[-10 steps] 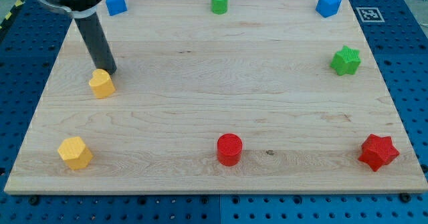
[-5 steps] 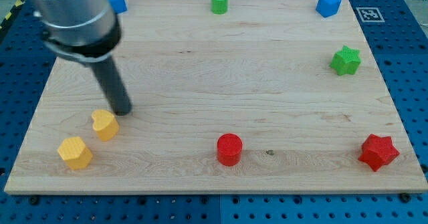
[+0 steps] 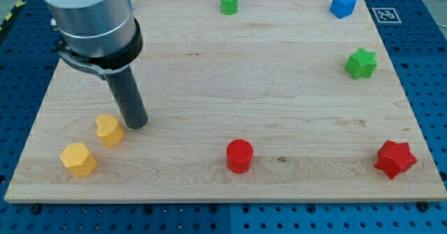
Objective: Push the yellow heart into yellow hexagon
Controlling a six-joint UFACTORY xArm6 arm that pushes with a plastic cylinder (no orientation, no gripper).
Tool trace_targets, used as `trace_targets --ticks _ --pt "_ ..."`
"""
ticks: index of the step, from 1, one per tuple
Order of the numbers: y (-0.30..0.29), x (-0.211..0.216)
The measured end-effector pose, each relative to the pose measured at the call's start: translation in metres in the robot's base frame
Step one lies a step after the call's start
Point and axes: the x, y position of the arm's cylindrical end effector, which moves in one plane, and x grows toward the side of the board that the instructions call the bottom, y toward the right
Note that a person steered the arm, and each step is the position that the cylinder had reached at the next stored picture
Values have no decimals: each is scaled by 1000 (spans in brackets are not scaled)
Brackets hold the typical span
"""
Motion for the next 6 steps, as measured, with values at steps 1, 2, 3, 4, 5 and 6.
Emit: trace_targets --ticks 1,2,3,4,5,6 --pt "0 -4" --pt "-5 -4" --pt "-24 -8" --pt "-40 -9" --pt "-41 11" --pt "-39 20"
